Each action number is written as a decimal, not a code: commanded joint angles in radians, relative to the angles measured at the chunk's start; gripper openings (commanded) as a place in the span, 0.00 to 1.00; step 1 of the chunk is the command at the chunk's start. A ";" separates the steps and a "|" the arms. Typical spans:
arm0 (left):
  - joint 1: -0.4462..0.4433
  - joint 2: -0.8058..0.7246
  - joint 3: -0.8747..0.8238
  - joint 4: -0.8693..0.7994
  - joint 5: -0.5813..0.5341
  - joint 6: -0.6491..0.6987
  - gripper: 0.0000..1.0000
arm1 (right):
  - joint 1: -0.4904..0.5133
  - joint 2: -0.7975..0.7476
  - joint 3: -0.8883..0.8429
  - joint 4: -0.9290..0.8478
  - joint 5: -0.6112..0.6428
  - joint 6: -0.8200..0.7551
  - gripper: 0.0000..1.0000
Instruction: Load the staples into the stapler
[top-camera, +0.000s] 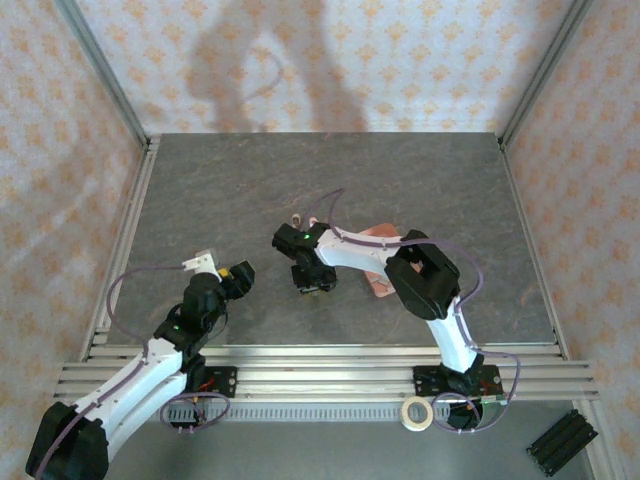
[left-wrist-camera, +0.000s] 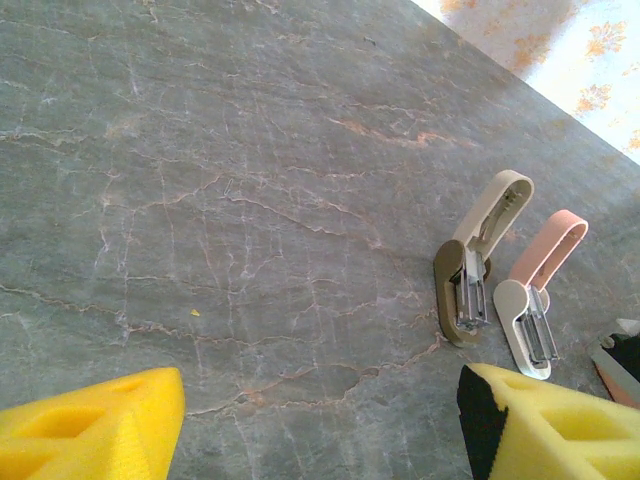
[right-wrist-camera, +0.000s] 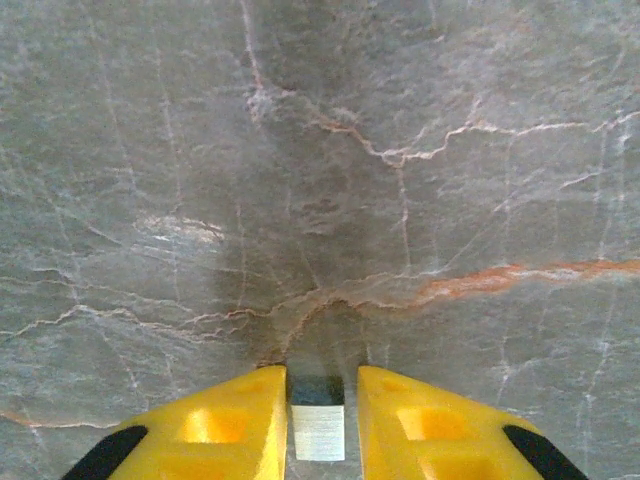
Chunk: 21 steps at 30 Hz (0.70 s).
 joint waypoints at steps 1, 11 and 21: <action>0.010 -0.014 -0.016 -0.011 -0.041 0.016 0.73 | -0.005 0.035 0.008 -0.016 0.069 0.021 0.22; 0.010 -0.032 -0.018 -0.023 -0.050 0.033 0.74 | -0.006 -0.113 -0.071 0.171 0.155 0.051 0.18; 0.010 -0.021 -0.024 0.002 -0.055 0.048 0.74 | -0.021 -0.188 -0.117 0.396 0.282 0.054 0.17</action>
